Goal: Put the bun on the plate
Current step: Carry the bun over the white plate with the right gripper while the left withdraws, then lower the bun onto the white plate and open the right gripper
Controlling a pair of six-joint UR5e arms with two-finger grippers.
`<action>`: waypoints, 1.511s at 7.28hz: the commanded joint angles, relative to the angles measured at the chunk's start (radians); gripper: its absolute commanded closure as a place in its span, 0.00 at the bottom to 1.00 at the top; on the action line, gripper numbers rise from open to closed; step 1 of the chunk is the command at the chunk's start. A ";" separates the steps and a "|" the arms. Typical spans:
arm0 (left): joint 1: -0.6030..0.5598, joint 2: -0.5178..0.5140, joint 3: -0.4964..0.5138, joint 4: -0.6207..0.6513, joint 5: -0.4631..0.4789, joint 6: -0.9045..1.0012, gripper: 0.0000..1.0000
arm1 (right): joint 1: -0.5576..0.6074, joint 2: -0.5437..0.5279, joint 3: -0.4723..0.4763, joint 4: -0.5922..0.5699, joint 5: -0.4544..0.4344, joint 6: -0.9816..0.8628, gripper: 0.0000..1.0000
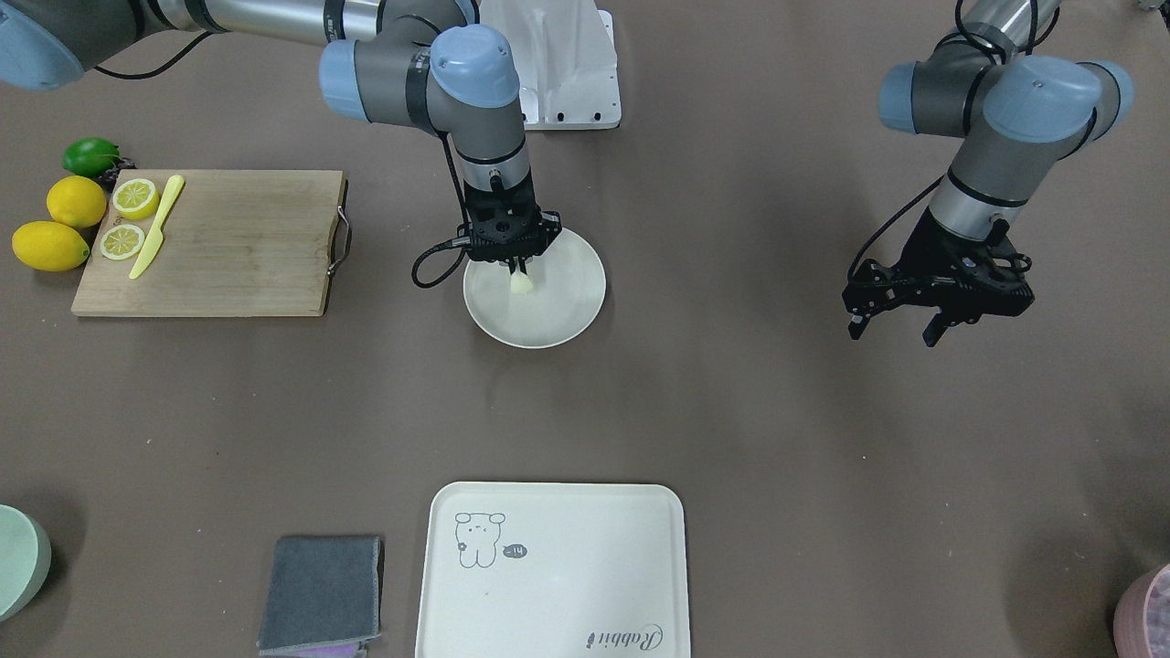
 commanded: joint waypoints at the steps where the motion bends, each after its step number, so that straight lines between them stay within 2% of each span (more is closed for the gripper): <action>1: -0.001 0.001 0.001 0.000 0.000 -0.001 0.02 | -0.001 0.001 -0.010 0.006 -0.003 0.004 0.16; 2: -0.001 0.001 0.001 0.000 0.000 -0.001 0.02 | -0.007 0.001 -0.008 0.004 -0.004 0.019 0.00; 7: -0.003 0.017 -0.003 -0.002 0.004 -0.008 0.02 | -0.024 0.007 -0.001 -0.020 -0.003 0.059 0.00; 9: -0.021 0.020 -0.004 0.000 0.004 -0.001 0.02 | -0.019 0.069 0.016 -0.119 0.013 0.061 0.00; 11: -0.073 0.018 -0.010 -0.009 0.009 0.007 0.02 | 0.080 0.085 0.073 -0.209 0.123 0.055 0.00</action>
